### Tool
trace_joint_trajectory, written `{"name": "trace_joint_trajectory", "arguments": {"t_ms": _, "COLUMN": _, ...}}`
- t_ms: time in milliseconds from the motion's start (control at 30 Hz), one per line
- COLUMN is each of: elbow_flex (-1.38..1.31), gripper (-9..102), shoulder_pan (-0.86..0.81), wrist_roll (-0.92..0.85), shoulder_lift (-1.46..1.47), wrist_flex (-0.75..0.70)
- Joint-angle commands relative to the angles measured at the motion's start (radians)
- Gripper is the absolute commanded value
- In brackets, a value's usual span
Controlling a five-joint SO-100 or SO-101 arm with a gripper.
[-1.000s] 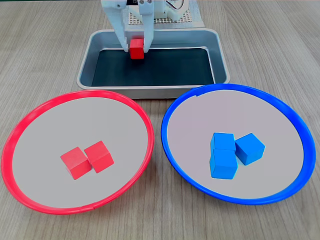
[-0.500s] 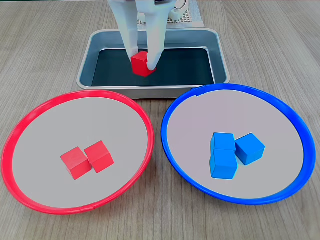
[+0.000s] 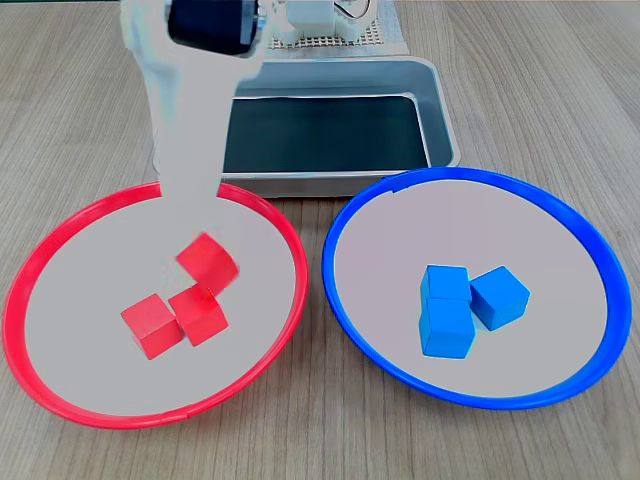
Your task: Move six blocks tray to matching dishes
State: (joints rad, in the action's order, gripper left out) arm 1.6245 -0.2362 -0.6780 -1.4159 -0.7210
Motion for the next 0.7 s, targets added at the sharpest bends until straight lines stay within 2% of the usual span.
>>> {"name": "trace_joint_trajectory", "arguments": {"t_ms": 0, "elbow_flex": 0.015, "gripper": 27, "shoulder_pan": -0.014, "wrist_roll": 0.026, "shoulder_lift": -0.06, "wrist_flex": 0.02}}
{"name": "trace_joint_trajectory", "arguments": {"t_ms": 67, "elbow_flex": 0.038, "gripper": 23, "shoulder_pan": -0.015, "wrist_roll": 0.014, "shoulder_lift": -0.086, "wrist_flex": 0.023}}
{"name": "trace_joint_trajectory", "arguments": {"t_ms": 133, "elbow_flex": 0.077, "gripper": 8, "shoulder_pan": -0.006, "wrist_roll": 0.006, "shoulder_lift": -0.137, "wrist_flex": 0.034}}
{"name": "trace_joint_trajectory", "arguments": {"t_ms": 200, "elbow_flex": 0.149, "gripper": 4, "shoulder_pan": 0.009, "wrist_roll": 0.058, "shoulder_lift": -0.225, "wrist_flex": 0.032}}
{"name": "trace_joint_trajectory", "arguments": {"t_ms": 300, "elbow_flex": 0.324, "gripper": 0, "shoulder_pan": 0.049, "wrist_roll": 0.313, "shoulder_lift": -0.436, "wrist_flex": 0.055}}
{"name": "trace_joint_trajectory", "arguments": {"t_ms": 433, "elbow_flex": 0.696, "gripper": 0, "shoulder_pan": 0.149, "wrist_roll": 0.629, "shoulder_lift": -0.884, "wrist_flex": 0.044}}
{"name": "trace_joint_trajectory", "arguments": {"t_ms": 533, "elbow_flex": 0.954, "gripper": 0, "shoulder_pan": 0.212, "wrist_roll": 0.689, "shoulder_lift": -1.235, "wrist_flex": -0.061}}
{"name": "trace_joint_trajectory", "arguments": {"t_ms": 667, "elbow_flex": 1.12, "gripper": 0, "shoulder_pan": 0.206, "wrist_roll": 0.68, "shoulder_lift": -1.488, "wrist_flex": -0.178}}
